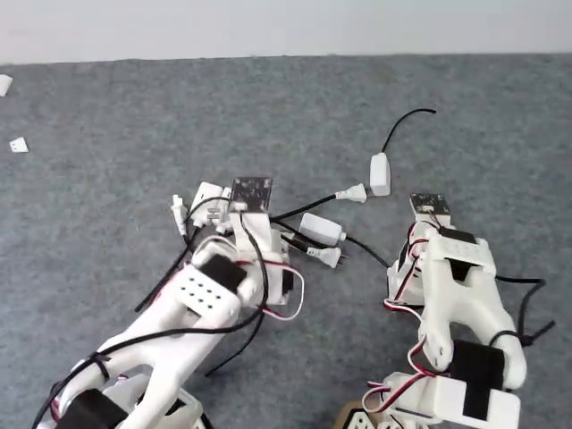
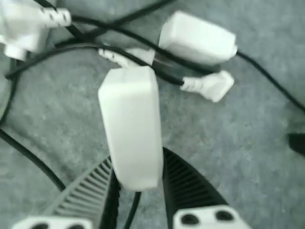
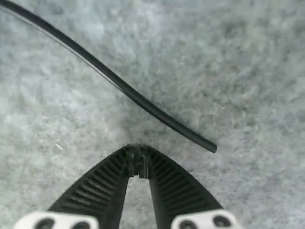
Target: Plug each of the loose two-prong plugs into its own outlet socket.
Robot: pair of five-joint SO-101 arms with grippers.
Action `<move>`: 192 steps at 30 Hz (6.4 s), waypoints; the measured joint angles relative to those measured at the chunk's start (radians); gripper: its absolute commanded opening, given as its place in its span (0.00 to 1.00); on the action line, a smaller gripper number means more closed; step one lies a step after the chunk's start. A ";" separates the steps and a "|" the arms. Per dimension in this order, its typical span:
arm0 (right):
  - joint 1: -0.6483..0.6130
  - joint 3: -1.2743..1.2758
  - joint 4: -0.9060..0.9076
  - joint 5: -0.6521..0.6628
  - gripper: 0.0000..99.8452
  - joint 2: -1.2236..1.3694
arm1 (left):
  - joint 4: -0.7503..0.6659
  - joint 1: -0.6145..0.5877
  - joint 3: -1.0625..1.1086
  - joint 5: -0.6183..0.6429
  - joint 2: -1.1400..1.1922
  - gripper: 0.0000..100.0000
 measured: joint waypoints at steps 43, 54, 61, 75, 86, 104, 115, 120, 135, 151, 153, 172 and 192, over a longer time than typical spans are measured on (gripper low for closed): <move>0.000 0.000 0.000 -0.009 0.01 0.000 | -0.187 0.089 0.020 -0.269 0.005 0.01; 0.000 0.000 0.000 -0.009 0.01 0.000 | -0.272 0.092 0.104 -0.241 0.005 0.01; 0.000 0.000 0.000 -0.009 0.01 0.000 | -0.272 0.020 0.126 -0.241 0.005 0.01; 0.000 0.000 0.000 -0.009 0.01 0.000 | -0.265 -0.110 0.106 -0.241 0.005 0.01; 0.000 0.000 0.000 -0.012 0.01 0.000 | -0.186 0.107 0.049 -0.236 0.018 0.01; 0.000 0.000 0.000 -0.012 0.01 0.000 | -0.121 -0.014 -0.106 -0.236 0.272 0.01; 0.000 0.000 0.000 -0.012 0.01 0.000 | -0.121 -0.146 -0.106 -0.236 0.272 0.01; 0.000 0.000 0.000 -0.012 0.01 0.000 | -0.121 -0.147 -0.107 -0.256 0.267 0.01; 0.000 0.000 0.000 -0.012 0.01 0.000 | -0.180 -0.178 0.169 -0.456 -0.209 0.02; 0.000 0.000 0.000 -0.012 0.01 0.000 | -0.196 -0.028 0.121 -0.456 -0.064 0.01; 0.000 0.000 0.000 -0.012 0.01 0.000 | -0.218 -0.061 0.075 -0.456 0.035 0.01; 0.000 0.000 0.000 -0.012 0.01 0.000 | -0.186 -0.264 -0.063 -0.457 0.238 0.02; 0.000 0.000 0.000 -0.012 0.01 0.000 | -0.072 -0.281 -0.089 -0.459 0.235 0.17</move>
